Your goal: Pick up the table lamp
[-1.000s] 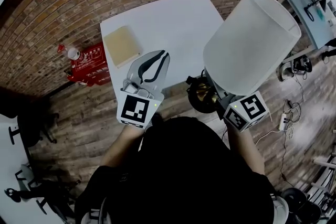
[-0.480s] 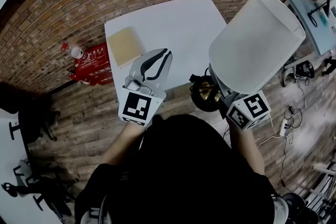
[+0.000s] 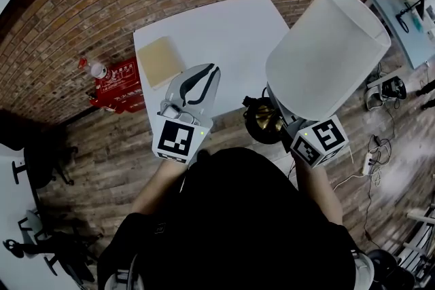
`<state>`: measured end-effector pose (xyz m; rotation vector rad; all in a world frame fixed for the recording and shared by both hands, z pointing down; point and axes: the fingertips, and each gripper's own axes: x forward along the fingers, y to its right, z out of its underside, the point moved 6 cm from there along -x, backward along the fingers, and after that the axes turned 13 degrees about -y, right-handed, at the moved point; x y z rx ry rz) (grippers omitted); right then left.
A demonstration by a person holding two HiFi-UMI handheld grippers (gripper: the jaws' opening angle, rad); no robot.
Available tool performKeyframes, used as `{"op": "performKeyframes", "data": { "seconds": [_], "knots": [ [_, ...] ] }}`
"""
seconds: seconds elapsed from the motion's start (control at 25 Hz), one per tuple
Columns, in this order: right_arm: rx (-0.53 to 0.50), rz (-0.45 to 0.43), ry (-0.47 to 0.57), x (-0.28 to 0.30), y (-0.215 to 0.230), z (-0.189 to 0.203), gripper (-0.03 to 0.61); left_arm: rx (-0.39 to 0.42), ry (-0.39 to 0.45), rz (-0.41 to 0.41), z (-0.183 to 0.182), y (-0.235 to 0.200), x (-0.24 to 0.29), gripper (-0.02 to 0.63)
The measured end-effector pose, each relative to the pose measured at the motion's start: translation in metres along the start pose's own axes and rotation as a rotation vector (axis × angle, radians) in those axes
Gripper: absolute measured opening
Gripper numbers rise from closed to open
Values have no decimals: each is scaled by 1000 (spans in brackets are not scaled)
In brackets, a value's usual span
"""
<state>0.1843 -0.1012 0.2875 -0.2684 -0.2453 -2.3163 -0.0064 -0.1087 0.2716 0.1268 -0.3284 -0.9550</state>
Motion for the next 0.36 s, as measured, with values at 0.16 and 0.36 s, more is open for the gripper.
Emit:
{"op": "performKeyframes", "data": {
  "seconds": [0.16,0.36],
  "knots": [
    [6,1,-3,0,0,1,75,-6,-3,-2,1,-1,0,35],
    [3,-4,0,0,-3,0,74,4,-8,-2,2,-1,-2,35]
  ]
}}
